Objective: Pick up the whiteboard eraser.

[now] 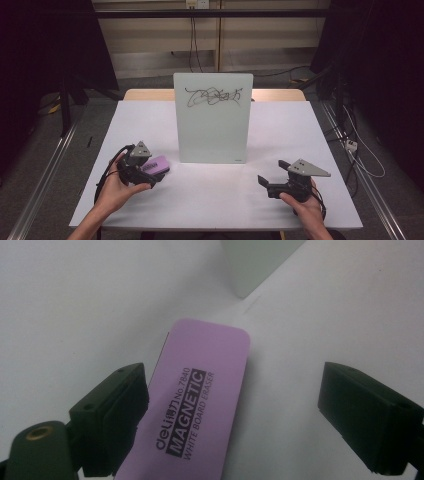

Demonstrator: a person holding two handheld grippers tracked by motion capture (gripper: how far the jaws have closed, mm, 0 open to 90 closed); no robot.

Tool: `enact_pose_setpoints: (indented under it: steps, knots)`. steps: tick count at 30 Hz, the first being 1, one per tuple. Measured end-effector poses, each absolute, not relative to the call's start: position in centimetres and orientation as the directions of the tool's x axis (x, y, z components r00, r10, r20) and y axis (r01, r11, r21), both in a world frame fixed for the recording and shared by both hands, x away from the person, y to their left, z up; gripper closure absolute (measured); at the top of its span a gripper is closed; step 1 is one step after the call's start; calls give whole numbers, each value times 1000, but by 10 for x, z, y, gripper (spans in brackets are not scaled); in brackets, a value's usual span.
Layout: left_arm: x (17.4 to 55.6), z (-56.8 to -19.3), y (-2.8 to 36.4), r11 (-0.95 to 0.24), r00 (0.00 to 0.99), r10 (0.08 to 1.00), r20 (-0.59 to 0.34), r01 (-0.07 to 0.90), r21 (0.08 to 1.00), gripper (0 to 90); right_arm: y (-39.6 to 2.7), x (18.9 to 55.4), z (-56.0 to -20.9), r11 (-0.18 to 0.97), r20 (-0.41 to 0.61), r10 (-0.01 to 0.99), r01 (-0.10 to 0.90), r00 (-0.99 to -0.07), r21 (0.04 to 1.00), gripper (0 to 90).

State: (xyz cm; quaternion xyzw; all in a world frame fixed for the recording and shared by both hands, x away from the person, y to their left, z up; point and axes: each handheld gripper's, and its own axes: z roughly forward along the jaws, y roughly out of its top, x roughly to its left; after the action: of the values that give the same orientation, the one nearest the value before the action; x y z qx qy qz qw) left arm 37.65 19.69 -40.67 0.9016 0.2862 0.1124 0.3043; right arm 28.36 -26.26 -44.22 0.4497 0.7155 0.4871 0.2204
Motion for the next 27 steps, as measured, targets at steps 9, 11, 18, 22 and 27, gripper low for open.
enact_pose_setpoints:
  steps: [9,11,18,22,27]
  knots:
    - [395,-403,201,-691,845,534,-15,446,569,152,-262,283,-442,126,120,853,423,-508,897,45]
    - [400,-406,202,-710,857,513,-36,448,544,156,-262,284,-442,132,116,853,426,-508,895,45]
    - [417,-410,207,-762,885,462,-60,431,483,190,-262,284,-442,132,117,850,424,-513,896,45]
    - [427,-408,208,-779,898,434,-75,416,469,239,-261,283,-442,131,118,846,417,-520,899,43]
    - [434,-408,204,-829,910,408,-70,401,388,256,-260,285,-443,135,118,845,421,-522,897,43]
